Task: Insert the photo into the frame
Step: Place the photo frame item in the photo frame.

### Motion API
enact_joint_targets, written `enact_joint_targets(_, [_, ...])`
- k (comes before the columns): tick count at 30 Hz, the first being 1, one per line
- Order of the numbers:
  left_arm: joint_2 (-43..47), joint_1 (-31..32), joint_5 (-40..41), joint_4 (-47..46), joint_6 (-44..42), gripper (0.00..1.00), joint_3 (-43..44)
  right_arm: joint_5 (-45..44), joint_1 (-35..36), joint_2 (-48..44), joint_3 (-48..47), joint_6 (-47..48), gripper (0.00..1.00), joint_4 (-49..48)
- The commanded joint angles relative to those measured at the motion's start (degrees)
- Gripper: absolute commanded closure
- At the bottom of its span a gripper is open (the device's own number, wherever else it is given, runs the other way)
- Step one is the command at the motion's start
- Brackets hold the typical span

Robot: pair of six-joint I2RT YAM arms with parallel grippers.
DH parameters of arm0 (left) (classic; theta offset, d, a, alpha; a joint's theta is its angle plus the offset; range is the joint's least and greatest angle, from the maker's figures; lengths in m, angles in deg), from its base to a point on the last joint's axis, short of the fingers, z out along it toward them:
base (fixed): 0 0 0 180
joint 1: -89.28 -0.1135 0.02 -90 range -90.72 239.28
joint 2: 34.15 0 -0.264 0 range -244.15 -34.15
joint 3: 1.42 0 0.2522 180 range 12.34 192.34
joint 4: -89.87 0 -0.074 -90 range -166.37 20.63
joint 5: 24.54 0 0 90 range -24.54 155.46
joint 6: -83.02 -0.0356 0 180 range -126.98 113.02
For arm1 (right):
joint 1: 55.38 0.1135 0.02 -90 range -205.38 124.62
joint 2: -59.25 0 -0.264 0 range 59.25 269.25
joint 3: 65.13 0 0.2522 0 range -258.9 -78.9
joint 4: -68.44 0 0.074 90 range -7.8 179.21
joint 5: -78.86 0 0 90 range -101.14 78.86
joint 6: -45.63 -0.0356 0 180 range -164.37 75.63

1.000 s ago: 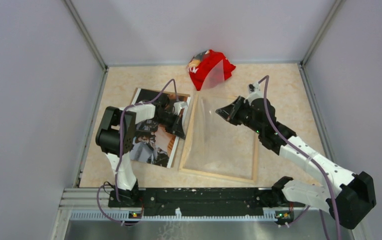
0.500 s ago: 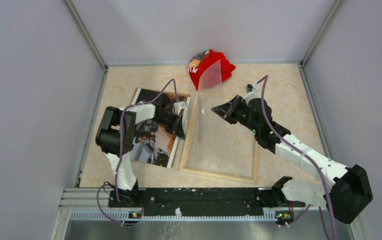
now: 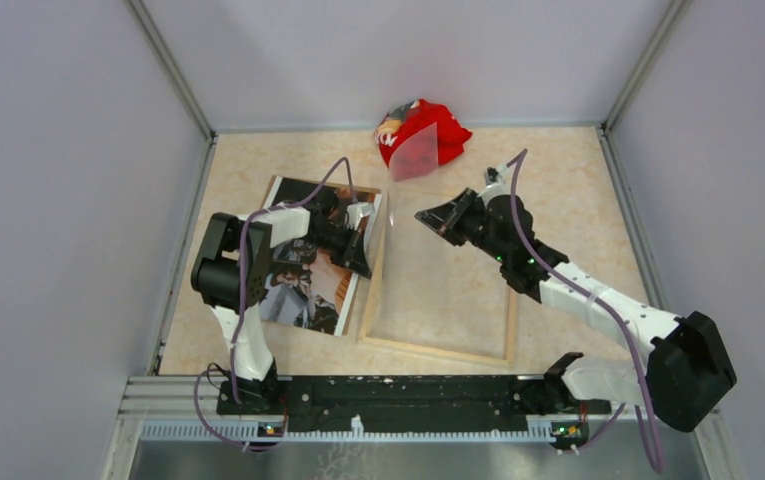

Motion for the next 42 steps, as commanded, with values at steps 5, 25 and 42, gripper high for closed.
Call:
enact_joint_targets(5, [2.05, -1.23, -3.12, 0.19, -0.77, 1.0, 1.16, -1.28, 0.9, 0.66, -1.04, -1.15, 1.0, -3.55])
enact_joint_targets(25, [2.13, -1.23, -3.1, 0.21, -0.83, 1.0, 1.21, -1.56, 0.94, 0.74, -4.49, 2.44, 1.0, -1.06])
enact_joint_targets(42, [1.37, -1.13, -2.88, 0.15, -0.17, 1.0, 1.87, 4.26, 1.16, 1.81, -8.37, 7.33, 1.0, 0.26])
